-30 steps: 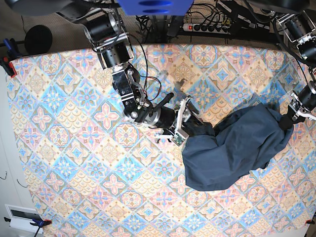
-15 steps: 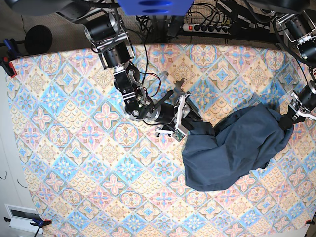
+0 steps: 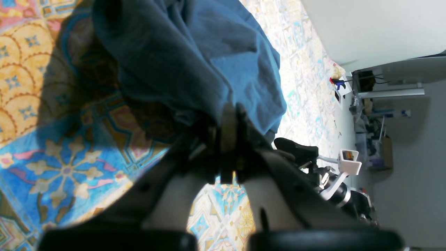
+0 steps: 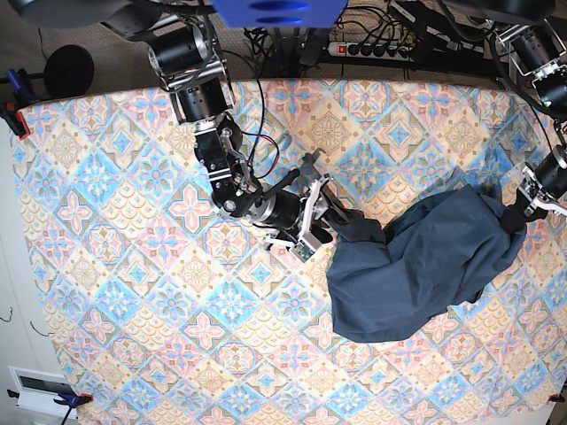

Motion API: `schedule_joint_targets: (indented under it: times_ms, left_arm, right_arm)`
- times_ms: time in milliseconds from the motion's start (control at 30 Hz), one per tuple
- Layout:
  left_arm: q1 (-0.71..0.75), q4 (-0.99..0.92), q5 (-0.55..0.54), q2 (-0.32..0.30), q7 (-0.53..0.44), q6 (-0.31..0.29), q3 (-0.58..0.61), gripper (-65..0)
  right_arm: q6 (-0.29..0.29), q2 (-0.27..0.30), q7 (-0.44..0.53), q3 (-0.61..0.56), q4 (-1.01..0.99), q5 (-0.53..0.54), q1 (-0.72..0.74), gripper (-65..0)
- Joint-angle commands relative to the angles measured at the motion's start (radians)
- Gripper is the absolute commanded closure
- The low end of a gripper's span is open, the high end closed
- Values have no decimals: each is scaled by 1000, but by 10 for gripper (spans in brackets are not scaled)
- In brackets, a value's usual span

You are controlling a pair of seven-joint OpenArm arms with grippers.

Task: Layout the t-shirt on the table in an organized manner, then fold the t-shirt properly
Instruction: 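Pull the shirt apart with both grippers, stretching it lengthwise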

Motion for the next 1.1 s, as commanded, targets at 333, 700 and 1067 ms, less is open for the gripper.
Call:
schedule_joint_targets:
  times_ms: [333,700,1067]
  left_arm:
    - [-12,18,-26,-8,-12,-7,-5,0]
    - [-12,18,-26,-14,-12,-7,-13,0]
    - [-41,19,-26,-44,-12,-7,-15,0]
  right_arm:
    - [4,-14,89,-4,-91,18,25,-259]
    - [6,-10,103,20,-26,21,66,-7]
    - [10,176,-43,281,360,104,8,-7]
